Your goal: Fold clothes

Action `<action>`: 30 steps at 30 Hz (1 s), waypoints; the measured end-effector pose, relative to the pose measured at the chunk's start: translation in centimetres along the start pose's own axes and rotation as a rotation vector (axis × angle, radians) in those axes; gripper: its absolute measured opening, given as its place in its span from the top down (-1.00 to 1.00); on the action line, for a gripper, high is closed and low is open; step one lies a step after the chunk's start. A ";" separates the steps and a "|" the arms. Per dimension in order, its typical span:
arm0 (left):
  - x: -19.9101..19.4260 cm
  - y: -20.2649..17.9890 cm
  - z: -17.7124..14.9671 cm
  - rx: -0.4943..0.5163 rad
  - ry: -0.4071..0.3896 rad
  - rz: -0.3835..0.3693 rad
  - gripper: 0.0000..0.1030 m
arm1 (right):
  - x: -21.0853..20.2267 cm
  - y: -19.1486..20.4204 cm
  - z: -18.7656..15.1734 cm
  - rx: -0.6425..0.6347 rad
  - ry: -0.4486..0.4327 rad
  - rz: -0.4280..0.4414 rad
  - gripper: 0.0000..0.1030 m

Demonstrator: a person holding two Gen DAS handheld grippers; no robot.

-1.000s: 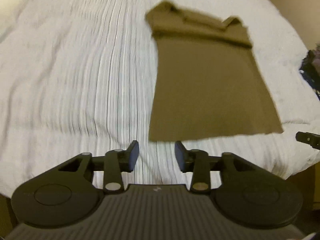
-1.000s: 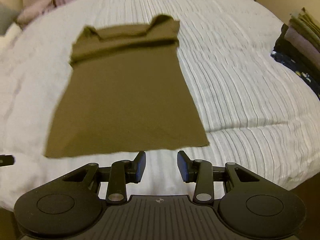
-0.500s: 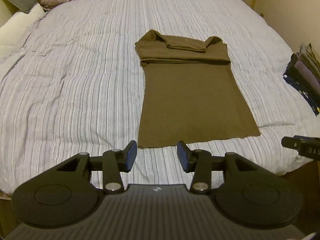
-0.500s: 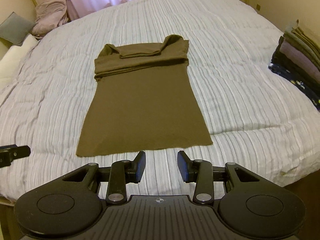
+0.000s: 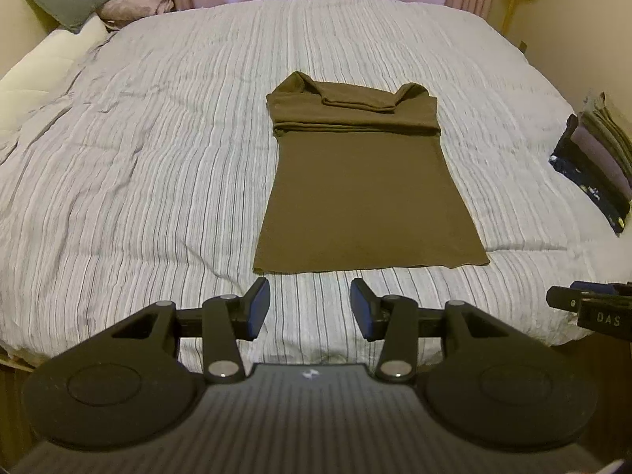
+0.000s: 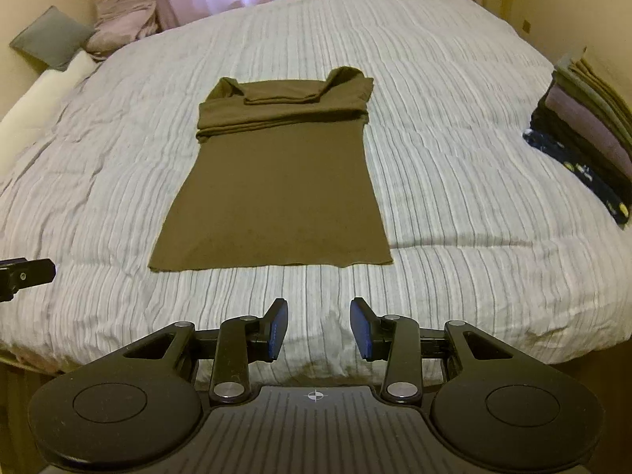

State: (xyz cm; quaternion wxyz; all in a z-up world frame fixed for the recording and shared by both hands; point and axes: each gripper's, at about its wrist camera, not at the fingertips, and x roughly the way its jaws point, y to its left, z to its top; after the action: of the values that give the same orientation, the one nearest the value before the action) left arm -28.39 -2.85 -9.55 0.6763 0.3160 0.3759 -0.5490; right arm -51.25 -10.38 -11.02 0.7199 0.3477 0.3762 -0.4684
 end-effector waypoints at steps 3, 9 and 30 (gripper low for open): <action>-0.3 -0.7 -0.5 -0.010 -0.002 0.007 0.20 | -0.6 -0.6 -0.5 -0.012 -0.003 0.005 0.24; -0.3 -2.1 -1.5 -0.021 0.012 0.012 0.18 | -0.9 -2.3 -1.2 -0.011 0.002 0.006 0.24; 5.7 0.9 7.0 0.040 0.034 -0.001 0.14 | 2.5 -1.2 6.3 0.065 -0.038 -0.032 0.24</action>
State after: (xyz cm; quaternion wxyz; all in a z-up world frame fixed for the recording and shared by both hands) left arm -25.72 -11.46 -10.80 0.6631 0.3384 0.3766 -0.5514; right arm -50.38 -17.15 -10.35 0.7077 0.3559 0.3524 -0.4983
